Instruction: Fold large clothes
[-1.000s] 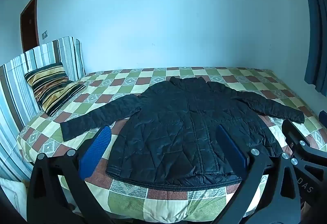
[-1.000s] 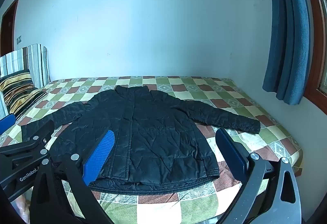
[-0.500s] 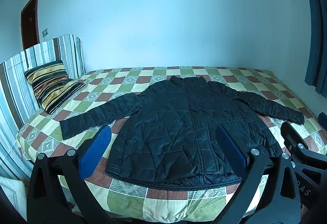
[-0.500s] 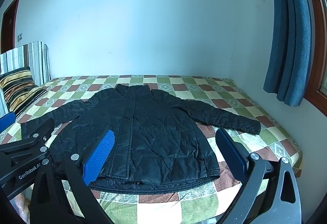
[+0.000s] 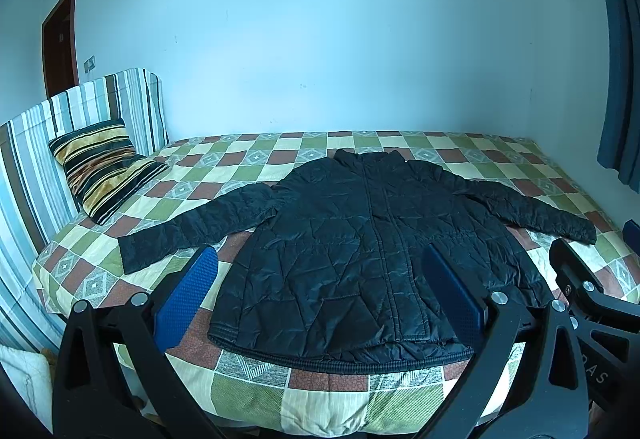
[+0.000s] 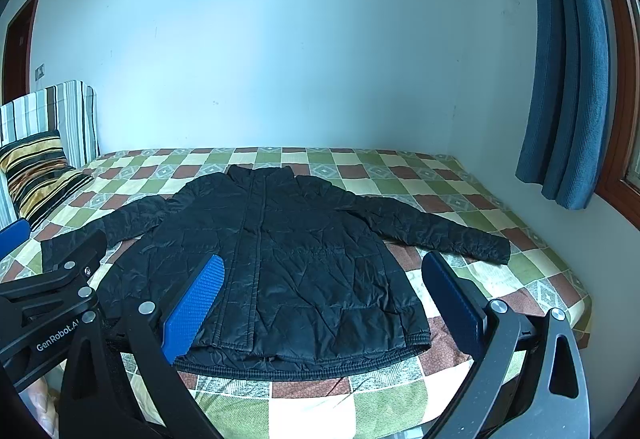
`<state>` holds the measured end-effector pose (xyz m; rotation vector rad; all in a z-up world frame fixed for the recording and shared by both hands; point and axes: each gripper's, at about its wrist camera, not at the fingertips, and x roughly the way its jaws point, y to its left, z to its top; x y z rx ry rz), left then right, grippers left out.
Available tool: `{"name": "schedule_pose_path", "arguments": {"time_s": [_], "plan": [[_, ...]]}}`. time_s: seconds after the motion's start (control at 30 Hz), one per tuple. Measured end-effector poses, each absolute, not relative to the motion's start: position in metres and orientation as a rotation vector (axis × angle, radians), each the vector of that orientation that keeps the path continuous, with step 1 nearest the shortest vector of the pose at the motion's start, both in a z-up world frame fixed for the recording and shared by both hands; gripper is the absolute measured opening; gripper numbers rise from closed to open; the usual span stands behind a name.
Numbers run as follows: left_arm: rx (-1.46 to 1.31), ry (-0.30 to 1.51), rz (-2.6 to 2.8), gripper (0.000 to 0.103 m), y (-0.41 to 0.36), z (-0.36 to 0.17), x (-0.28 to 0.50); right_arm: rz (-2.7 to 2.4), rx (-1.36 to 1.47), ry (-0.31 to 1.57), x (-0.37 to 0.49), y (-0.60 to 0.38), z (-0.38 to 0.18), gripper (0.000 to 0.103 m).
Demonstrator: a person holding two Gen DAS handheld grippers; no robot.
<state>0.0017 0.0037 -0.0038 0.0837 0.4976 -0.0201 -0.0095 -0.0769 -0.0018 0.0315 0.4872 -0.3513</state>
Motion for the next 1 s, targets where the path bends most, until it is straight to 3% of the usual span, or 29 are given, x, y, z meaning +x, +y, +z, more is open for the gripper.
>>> {"name": "schedule_pose_path", "arguments": {"time_s": [1.0], "plan": [[0.079, 0.501, -0.019, 0.101, 0.0097, -0.0048, 0.0007, -0.350, 0.029, 0.489, -0.0095, -0.0755, -0.0014, 0.098]]}}
